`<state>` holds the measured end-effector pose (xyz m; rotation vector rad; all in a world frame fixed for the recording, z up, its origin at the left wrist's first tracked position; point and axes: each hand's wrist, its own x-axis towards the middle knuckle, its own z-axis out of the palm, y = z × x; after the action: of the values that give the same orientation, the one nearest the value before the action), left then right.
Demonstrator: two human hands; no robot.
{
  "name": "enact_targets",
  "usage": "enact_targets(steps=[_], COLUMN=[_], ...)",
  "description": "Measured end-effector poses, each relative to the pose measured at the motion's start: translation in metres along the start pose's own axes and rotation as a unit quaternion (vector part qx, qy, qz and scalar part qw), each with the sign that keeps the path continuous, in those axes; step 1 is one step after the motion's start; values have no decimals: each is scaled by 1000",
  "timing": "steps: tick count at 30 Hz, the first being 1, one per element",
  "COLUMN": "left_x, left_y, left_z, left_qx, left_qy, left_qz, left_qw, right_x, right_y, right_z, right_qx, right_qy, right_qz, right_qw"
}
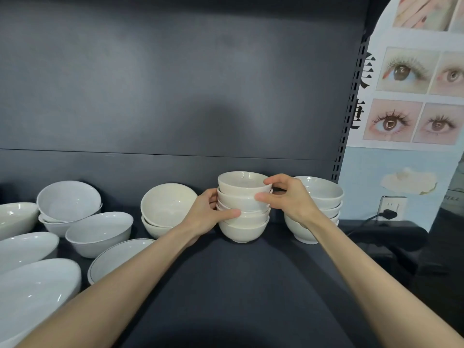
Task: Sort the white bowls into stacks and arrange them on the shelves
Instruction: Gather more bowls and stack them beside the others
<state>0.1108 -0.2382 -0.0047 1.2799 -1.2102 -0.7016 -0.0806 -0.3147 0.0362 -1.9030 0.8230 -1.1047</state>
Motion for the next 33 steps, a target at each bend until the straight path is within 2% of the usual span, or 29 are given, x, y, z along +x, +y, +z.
enact_targets(steps=[17, 25, 29, 33], left_x=[6, 8, -5, -42], left_y=[-3, 8, 33, 48], left_z=[-2, -3, -2, 11], left_qx=[29, 17, 1, -12], left_qy=[8, 36, 55, 72], left_qz=[-17, 31, 75, 65], left_qw=[999, 999, 996, 995], right_x=[-3, -5, -14, -43], right_y=[5, -4, -28, -41], right_z=[-1, -2, -13, -30], right_qx=[24, 58, 66, 33], right_qy=[-1, 29, 33, 13], right_qz=[-1, -12, -59, -77], right_qw=[1000, 998, 996, 996])
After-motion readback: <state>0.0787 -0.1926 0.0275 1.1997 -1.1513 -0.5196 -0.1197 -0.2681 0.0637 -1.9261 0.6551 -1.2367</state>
